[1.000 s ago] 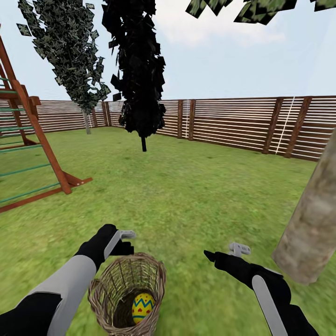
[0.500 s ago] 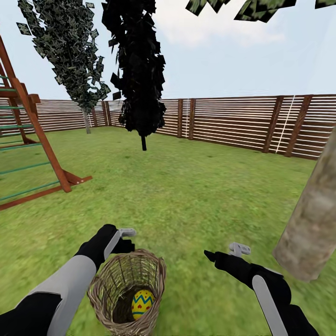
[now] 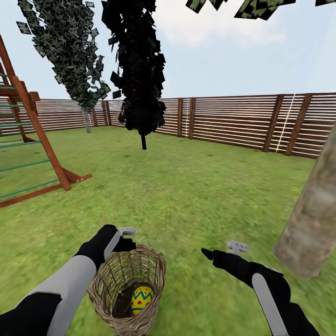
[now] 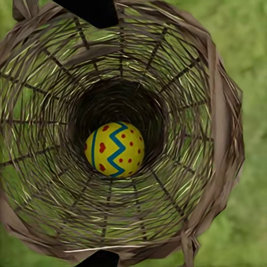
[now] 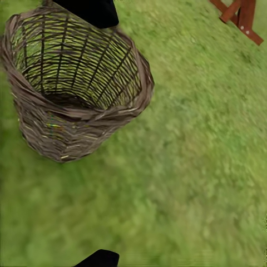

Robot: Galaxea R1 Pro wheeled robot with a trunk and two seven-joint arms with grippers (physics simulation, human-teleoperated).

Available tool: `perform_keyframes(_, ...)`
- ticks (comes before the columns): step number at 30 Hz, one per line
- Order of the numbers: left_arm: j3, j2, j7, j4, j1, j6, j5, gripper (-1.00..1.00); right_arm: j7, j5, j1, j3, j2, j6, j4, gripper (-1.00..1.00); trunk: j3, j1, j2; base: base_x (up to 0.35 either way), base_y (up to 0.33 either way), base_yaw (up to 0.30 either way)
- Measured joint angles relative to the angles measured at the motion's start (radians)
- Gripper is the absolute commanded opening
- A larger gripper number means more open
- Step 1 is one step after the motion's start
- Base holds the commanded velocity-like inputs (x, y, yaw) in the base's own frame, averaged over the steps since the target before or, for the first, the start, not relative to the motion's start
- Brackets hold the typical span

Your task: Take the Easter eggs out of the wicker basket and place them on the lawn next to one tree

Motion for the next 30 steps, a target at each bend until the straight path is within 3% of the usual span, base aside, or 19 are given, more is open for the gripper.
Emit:
perform_keyframes(11, -0.001, -0.001, 0.0, 0.0, 0.0, 0.001, -0.001, 1.0, 0.008, -0.003, -0.106, -0.001, 0.005, 0.059, -0.001, 1.0, -0.034, 0.042, -0.077, 0.0, 0.0, 0.0)
perform_keyframes(30, 0.004, 0.0, 0.0, 0.038, -0.001, -0.001, 0.004, 1.0, 0.068, -0.003, -0.117, -0.014, -0.005, 0.063, -0.001, 1.0, -0.094, 0.115, -0.21, 0.0, 0.0, 0.0)
